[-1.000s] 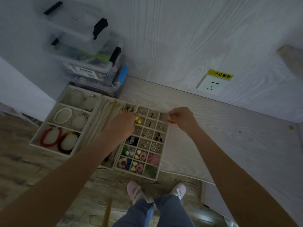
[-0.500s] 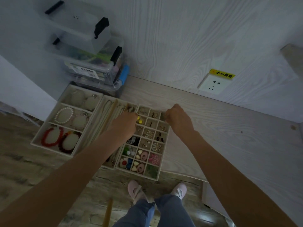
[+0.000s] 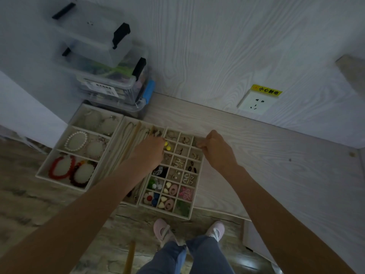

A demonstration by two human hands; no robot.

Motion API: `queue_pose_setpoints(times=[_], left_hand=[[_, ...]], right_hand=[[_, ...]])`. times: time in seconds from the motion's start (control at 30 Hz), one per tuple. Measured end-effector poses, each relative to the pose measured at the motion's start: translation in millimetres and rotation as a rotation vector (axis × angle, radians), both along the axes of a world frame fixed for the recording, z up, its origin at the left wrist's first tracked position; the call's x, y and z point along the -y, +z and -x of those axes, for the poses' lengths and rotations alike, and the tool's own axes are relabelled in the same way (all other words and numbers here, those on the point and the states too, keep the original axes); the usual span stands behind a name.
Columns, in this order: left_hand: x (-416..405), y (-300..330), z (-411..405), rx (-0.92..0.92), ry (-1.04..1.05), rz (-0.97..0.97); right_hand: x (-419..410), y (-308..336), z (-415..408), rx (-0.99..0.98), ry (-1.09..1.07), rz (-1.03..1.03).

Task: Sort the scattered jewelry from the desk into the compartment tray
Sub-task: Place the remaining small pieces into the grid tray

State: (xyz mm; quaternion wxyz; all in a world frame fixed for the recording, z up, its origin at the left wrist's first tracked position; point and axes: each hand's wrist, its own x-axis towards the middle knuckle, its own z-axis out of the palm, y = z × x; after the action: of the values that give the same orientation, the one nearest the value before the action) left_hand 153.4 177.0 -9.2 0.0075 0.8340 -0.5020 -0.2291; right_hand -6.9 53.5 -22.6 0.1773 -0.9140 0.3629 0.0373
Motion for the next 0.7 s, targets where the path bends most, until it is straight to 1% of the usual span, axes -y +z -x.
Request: queue_pose_setpoints(times=[0.23, 0.37, 0.5, 0.6, 0.7], left_hand=[[-1, 2, 1, -0.003, 0.005, 0.005], [-1, 3, 1, -0.012, -0.008, 0.002], [-1, 4, 1, -0.012, -0.004, -0.004], [-1, 4, 2, -0.013, 0.01, -0.005], [-1, 4, 2, -0.011, 0.003, 0.0]], right_hand=[[-1, 3, -4, -0.039, -0.018, 0.076], [-4, 5, -4, -0.108, 0.04, 0.138], [-4, 6, -4, -0.157, 0.026, 0.18], [-6, 7, -4, -0.116, 0.008, 0.195], [-8, 8, -6, -0.064, 0.018, 0.152]])
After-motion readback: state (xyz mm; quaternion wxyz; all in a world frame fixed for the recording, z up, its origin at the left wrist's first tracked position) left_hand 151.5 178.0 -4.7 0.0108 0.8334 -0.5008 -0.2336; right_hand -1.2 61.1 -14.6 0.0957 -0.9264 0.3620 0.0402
